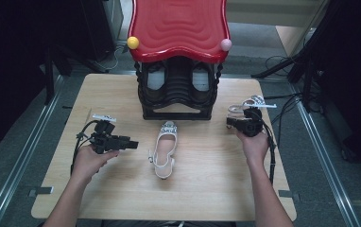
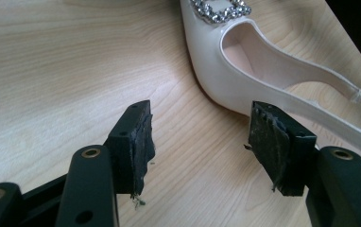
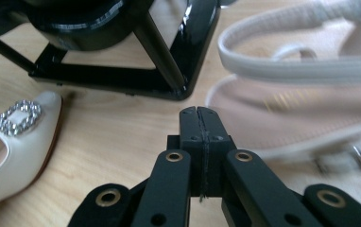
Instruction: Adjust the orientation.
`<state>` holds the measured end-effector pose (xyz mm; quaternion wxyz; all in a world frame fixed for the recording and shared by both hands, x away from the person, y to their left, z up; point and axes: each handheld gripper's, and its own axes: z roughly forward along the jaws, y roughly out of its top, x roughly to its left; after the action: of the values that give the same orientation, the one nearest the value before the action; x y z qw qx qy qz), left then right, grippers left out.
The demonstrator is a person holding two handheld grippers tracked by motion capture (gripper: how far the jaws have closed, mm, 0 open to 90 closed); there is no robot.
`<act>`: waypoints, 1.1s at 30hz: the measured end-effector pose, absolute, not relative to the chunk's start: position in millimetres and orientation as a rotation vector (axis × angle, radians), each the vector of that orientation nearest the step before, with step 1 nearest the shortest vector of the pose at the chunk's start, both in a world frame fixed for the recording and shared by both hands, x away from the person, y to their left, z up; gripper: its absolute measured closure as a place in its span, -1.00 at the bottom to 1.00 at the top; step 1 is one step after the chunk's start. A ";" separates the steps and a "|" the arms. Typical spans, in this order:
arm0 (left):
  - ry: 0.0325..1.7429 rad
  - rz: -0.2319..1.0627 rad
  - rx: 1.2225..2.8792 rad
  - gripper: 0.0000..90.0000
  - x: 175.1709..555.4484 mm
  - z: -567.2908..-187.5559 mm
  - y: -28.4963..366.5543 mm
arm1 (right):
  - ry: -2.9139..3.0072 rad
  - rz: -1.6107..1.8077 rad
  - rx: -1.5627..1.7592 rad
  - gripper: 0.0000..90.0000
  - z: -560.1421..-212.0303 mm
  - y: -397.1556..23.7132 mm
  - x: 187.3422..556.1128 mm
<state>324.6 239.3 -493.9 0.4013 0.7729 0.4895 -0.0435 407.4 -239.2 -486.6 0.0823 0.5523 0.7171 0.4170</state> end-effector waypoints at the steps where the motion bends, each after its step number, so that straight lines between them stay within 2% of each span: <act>1: 1.243 -0.107 1.952 -0.10 323.2 -494.1 240.5 | 2.143 1.245 1.649 1.00 -486.5 -237.1 409.7; 15: 1.260 -0.103 1.953 -0.10 318.5 -497.9 244.2 | 2.159 1.235 1.634 1.00 -489.1 -231.0 419.3; 33: 1.212 -0.132 1.974 -0.10 340.1 -496.4 230.2 | 2.142 1.216 1.663 1.00 -487.7 -256.9 389.0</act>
<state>340.1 230.2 -496.4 0.3993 0.7800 0.4790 -0.0520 389.0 -256.9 -487.7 0.0847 0.5574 0.7182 0.4078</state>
